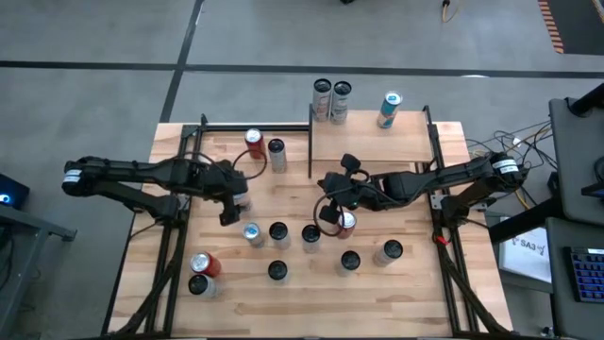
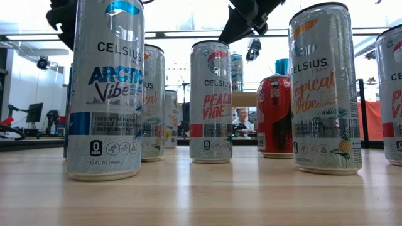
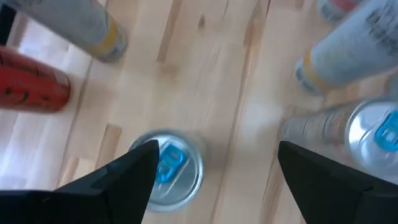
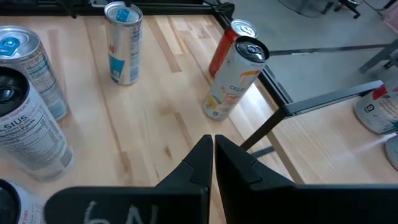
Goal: Place canned beverage on shelf
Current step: Put the top red black soda can on the shelf
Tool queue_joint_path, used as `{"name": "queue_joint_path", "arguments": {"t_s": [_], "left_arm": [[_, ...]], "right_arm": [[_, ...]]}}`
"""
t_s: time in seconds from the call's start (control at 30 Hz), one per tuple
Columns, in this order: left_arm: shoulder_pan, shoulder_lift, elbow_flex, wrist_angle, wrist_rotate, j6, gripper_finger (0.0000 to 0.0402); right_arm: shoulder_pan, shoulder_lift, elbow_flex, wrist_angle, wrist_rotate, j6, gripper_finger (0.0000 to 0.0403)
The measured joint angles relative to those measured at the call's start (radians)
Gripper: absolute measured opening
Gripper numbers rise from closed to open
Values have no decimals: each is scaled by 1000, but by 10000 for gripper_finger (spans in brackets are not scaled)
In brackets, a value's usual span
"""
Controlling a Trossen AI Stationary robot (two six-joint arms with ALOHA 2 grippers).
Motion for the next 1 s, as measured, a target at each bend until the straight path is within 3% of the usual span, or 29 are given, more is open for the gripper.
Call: {"name": "queue_joint_path", "arguments": {"t_s": [0.23,1.0], "left_arm": [[0,-11,0,-45,-102,16,313],[5,-6,-21,0,-122,16,313]], "right_arm": [[0,0,0,3,0,7,9],[0,1,0,3,0,16,9]]}}
